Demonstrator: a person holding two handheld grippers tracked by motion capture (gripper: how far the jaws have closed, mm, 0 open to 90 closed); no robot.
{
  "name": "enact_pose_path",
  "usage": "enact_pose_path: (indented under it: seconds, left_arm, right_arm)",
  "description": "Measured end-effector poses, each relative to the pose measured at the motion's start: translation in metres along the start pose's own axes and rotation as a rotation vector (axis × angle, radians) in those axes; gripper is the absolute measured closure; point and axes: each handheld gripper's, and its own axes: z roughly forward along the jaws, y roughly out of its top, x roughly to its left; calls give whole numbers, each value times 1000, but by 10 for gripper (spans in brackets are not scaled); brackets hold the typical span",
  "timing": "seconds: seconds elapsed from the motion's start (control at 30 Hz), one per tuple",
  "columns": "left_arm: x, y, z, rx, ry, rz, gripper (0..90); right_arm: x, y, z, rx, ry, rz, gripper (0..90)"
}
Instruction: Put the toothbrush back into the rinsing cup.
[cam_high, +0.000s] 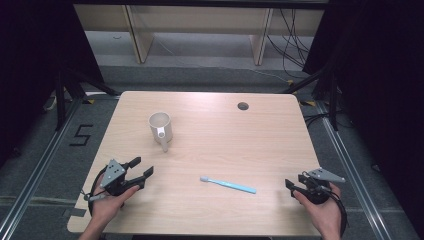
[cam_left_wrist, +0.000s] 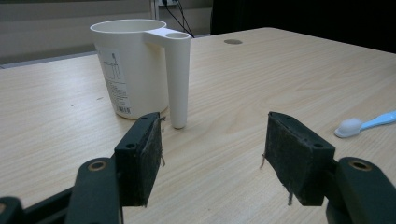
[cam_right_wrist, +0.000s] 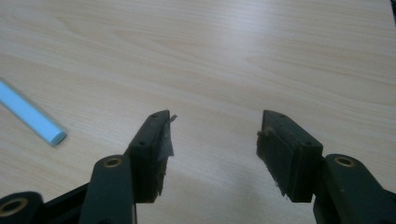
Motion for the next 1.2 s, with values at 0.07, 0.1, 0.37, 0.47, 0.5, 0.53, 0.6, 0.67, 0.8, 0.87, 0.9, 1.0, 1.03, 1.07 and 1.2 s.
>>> enact_pose_path:
  seconds: [0.07,0.1,0.37,0.47,0.5,0.53,0.6,0.67,0.8,0.87,0.9,1.0,1.03,1.07,1.2]
  left_arm:
    - [1,1,1,-9,-6,-4,358]
    - [1,2,1,-3,-6,-4,356]
    - [1,4,4,31,-27,-15,337]
    - [-1,7,3,19,-39,-22,337]
    - [-2,8,2,28,-41,-19,338]
    - [-3,8,2,26,-44,-23,338]
    - [-5,9,1,20,-56,-15,339]
    - [-7,11,-1,19,-65,-11,337]
    - [-8,11,-3,25,-70,-5,334]
    - [-8,10,-3,41,-66,0,334]
    - [-7,10,-3,49,-67,2,334]
    - [-5,11,-3,64,-69,7,335]
    - [-4,12,-3,69,-67,5,335]
    - [-4,11,-1,57,-74,0,335]
    - [-5,13,-2,77,-72,7,333]
  right_arm:
    - [1,1,-1,17,2,-4,444]
    - [2,1,1,14,4,-27,444]
    - [9,1,6,84,39,-89,458]
    - [10,2,8,88,39,-139,469]
    - [13,4,6,94,35,-143,477]
    - [17,5,5,109,45,-111,479]
    - [16,7,4,103,45,-163,485]
    - [21,11,1,113,50,-148,490]
    - [24,17,-2,143,63,-168,511]
    - [23,20,-1,172,67,-235,521]
    - [22,21,-1,186,71,-248,529]
    - [22,26,2,245,91,-284,533]
    - [22,27,3,256,96,-294,533]
    - [22,28,5,270,101,-314,533]
    - [22,32,9,331,127,-352,533]
